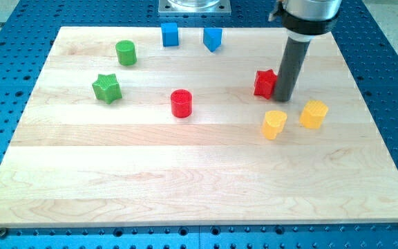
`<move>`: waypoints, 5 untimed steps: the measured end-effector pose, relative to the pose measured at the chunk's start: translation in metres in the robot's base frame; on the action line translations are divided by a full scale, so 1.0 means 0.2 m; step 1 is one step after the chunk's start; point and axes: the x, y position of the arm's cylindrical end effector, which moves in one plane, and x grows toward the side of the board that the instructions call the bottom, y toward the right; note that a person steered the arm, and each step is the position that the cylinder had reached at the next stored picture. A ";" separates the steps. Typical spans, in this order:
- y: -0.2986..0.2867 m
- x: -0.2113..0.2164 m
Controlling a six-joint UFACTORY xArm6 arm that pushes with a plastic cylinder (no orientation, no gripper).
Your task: Push the red blocks to the center
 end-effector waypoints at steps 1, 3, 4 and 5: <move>-0.03 -0.10; -0.47 -0.18; -0.85 -0.21; -0.82 -0.01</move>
